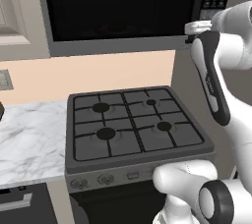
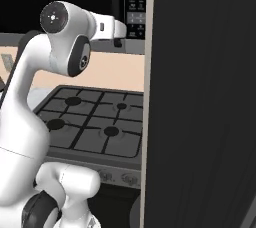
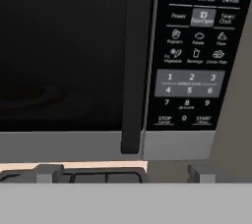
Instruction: Retrieve the reheated potato from the microwave, then place the potato, cheese, and condiment on the cutting board.
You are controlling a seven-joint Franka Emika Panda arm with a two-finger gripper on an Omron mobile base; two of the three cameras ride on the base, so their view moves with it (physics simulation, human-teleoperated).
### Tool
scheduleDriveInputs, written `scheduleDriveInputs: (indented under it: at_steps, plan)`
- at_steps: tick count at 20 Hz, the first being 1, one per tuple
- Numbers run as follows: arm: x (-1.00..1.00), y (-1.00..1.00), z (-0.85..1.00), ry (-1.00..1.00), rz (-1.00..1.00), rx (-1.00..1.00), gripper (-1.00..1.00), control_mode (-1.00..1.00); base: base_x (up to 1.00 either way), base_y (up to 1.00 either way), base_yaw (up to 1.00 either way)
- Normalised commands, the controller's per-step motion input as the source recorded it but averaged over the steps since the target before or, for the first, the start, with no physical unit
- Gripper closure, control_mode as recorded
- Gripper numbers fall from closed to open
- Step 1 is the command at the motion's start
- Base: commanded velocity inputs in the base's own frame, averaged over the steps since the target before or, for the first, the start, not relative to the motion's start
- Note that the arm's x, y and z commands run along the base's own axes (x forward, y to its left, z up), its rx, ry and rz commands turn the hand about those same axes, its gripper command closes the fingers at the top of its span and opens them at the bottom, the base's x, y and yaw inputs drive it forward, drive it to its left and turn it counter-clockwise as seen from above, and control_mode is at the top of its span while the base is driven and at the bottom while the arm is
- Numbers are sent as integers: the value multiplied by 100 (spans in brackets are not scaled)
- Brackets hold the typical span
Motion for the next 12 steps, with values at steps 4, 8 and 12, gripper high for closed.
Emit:
scheduleDriveInputs:
  at_steps: [4,8,12]
  plan:
    - [31,-5,17,0,0,-1,-100,-100,0,0,0]
    - [33,0,13,0,0,0,-100,-100,0,0,0]
    - [40,-2,4,0,0,1,-100,-100,0,0,0]
